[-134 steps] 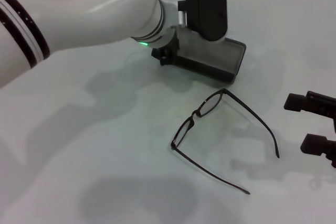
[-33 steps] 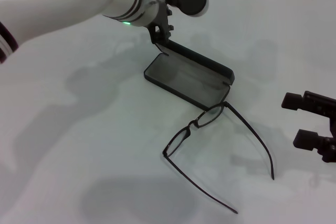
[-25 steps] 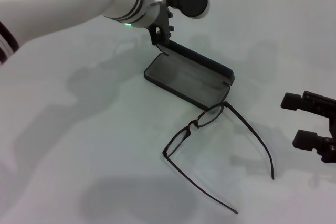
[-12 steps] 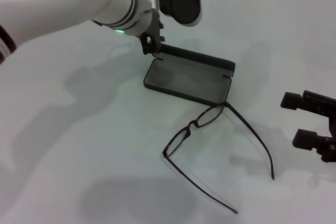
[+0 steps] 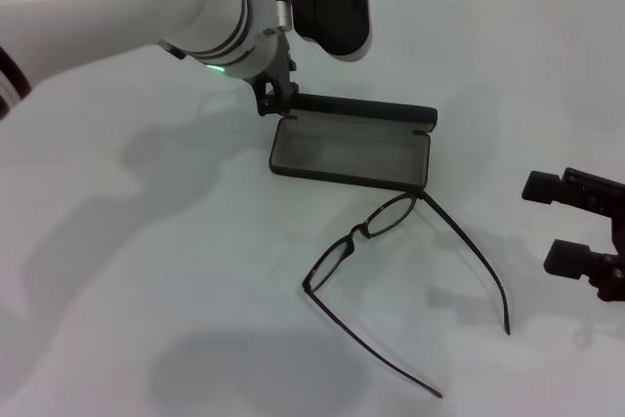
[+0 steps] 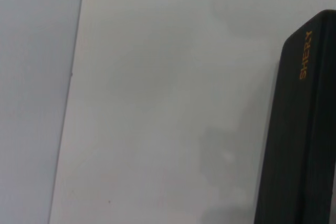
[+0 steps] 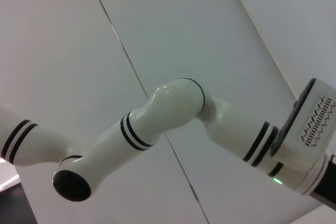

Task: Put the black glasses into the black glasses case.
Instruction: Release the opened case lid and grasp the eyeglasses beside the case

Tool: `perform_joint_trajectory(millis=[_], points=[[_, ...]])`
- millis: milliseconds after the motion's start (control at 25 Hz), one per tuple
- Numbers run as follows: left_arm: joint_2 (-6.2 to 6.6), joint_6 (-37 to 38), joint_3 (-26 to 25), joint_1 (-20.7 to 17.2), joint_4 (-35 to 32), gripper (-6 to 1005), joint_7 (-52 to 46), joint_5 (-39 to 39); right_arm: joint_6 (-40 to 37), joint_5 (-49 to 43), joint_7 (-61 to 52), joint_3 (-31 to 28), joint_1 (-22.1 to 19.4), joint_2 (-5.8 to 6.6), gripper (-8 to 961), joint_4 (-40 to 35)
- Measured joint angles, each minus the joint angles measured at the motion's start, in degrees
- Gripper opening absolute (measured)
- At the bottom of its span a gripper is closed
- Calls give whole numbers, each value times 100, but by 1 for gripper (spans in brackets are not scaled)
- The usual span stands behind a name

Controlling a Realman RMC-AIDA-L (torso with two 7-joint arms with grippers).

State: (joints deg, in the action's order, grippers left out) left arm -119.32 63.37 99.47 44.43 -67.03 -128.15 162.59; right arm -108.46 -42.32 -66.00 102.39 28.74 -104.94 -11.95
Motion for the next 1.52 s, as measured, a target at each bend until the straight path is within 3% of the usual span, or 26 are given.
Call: perform_joint_trajectory(millis=[840,1040,1240,1400,1520], points=[[16,86,52,-45,-400,230,-29,-3,0,2,-1,0,9,2,880,1],[-8,-294,-249,-566,-1385,231,18,-2,8,-22,-68,1,41,66,873,-48],[-61,-717,-323,-1448,-2739,231,-42,-362,513,-307,-718,4,526,255,866,-234],[-47,-1268,-412,-2202,-3472,230,223,-1953,1510,-1306,-1536,-4,1101,517,860,-901],[-54,-1526,-617,-2422,-3453,231,666,-3142,1957,-2166,-1982,-257,1635,664,856,-1244]])
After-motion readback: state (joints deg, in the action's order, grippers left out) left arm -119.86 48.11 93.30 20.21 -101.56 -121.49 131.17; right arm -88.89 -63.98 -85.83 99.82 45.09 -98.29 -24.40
